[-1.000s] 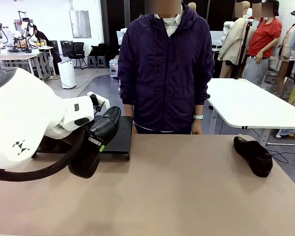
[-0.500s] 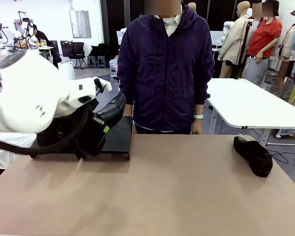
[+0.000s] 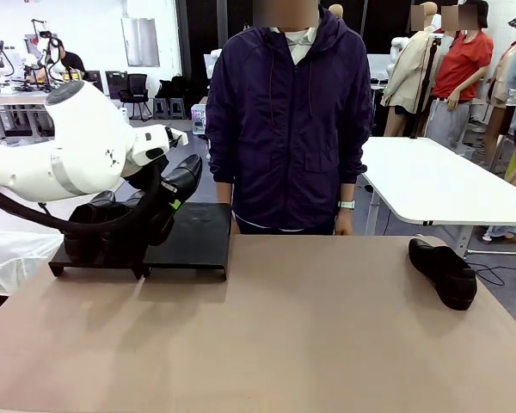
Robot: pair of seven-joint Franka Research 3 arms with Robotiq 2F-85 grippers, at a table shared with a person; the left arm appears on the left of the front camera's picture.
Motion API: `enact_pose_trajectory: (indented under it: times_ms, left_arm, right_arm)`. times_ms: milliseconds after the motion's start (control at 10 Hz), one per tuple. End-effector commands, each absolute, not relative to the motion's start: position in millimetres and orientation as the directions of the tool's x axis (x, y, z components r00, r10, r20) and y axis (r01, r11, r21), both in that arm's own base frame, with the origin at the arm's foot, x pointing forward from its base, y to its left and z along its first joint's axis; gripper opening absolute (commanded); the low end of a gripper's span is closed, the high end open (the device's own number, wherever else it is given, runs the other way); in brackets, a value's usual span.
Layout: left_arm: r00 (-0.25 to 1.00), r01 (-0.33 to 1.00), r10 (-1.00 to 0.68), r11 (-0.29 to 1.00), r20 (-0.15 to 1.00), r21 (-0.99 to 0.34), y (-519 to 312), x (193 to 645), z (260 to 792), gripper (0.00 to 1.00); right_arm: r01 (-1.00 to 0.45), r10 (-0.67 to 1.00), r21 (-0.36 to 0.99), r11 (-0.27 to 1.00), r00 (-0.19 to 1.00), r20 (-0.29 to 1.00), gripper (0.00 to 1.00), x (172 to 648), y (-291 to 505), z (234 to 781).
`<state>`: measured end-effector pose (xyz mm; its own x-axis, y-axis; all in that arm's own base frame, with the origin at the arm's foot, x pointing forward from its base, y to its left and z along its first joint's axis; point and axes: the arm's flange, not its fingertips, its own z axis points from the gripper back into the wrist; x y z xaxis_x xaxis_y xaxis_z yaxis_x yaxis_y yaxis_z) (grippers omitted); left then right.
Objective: Organize the shoes by placing them on the stand.
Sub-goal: Place the Shoe from the middle of the table onto the Shoes Stand.
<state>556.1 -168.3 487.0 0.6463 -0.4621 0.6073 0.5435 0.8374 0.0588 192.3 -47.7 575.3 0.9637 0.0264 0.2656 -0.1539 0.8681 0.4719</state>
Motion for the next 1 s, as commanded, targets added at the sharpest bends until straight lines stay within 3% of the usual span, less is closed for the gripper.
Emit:
enact_pose_trajectory:
  times_ms: [0, 500, 900]
  left_arm:
    - [0.649, 0.561, -0.467, 0.827, 0.601, 0.037, -165.5, 592.5, 480.9, 0.0]
    - [0.796, 0.32, -0.238, 0.946, 0.557, -0.054, -172.0, 627.5, 455.6, 0.0]
    - [0.84, 0.311, -0.248, 0.949, 0.483, -0.053, -183.4, 638.2, 447.7, 0.0]
  right_arm:
    - [-0.178, 0.045, 0.48, 0.859, 0.96, 0.276, 1.0, 193.2, -47.9, 580.0]
    - [-0.178, 0.045, 0.48, 0.859, 0.96, 0.276, 1.0, 193.2, -47.9, 580.0]
    - [-0.178, 0.045, 0.48, 0.859, 0.96, 0.276, 1.0, 193.2, -47.9, 580.0]
